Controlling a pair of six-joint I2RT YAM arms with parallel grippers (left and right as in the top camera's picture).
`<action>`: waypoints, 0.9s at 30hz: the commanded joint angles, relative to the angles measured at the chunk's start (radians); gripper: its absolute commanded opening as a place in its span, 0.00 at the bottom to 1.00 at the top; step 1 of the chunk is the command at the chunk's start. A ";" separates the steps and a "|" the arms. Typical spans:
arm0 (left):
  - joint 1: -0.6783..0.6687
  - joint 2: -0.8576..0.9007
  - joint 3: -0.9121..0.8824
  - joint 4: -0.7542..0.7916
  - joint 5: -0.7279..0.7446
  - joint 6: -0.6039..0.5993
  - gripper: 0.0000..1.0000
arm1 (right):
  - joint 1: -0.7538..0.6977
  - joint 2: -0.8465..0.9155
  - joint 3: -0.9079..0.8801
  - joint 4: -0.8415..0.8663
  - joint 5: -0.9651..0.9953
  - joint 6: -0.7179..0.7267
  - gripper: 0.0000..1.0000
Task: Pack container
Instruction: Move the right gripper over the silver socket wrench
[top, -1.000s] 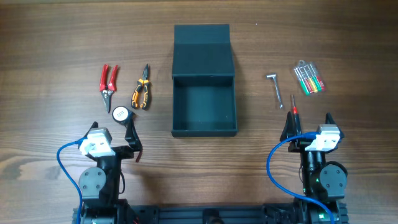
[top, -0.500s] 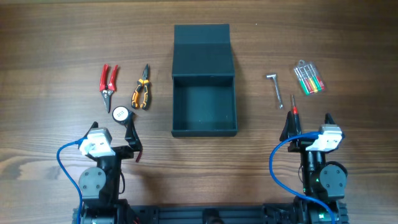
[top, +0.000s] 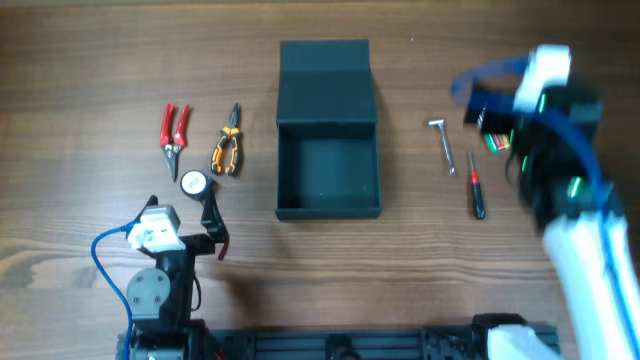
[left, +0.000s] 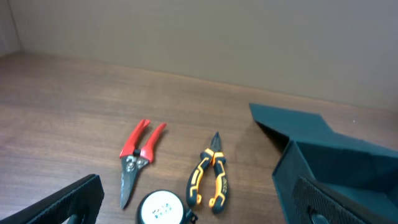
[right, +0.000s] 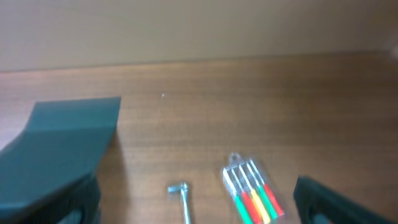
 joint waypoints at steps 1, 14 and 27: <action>-0.008 -0.008 -0.005 0.001 0.016 0.023 1.00 | -0.003 0.275 0.404 -0.245 -0.081 -0.023 1.00; -0.008 -0.008 -0.005 0.001 0.015 0.023 1.00 | -0.010 0.797 0.498 -0.572 -0.197 -0.263 1.00; -0.008 -0.008 -0.005 0.001 0.016 0.023 1.00 | -0.043 0.829 0.297 -0.495 -0.042 -0.045 1.00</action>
